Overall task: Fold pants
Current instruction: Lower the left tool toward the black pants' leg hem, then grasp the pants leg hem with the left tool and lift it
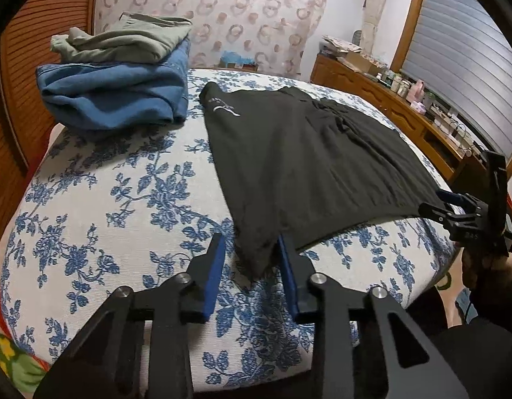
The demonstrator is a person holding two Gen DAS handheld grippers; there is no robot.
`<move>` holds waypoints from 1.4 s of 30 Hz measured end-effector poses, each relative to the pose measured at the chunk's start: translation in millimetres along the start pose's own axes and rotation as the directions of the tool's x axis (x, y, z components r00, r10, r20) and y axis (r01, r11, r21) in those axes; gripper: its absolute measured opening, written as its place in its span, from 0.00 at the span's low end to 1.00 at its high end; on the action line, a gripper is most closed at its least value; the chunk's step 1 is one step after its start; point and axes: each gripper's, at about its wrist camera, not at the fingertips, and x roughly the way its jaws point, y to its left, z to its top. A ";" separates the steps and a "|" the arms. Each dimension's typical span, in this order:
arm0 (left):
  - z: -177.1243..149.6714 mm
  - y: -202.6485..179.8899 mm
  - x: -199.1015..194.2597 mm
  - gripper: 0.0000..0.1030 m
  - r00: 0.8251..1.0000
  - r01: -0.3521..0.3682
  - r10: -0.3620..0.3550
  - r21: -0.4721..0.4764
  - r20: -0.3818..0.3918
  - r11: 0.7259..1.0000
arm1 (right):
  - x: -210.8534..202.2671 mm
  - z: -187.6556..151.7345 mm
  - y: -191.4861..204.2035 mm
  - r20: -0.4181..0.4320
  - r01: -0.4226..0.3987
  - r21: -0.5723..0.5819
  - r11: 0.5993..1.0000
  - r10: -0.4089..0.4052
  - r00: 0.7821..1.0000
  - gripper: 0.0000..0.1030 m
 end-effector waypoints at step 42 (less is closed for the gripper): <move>125.7 -167.9 3.9 0.05 0.956 0.267 -0.293 0.330 0.029 0.905 | -40.2 -7.4 -54.3 0.073 -0.044 0.024 0.999 0.042 0.996 0.54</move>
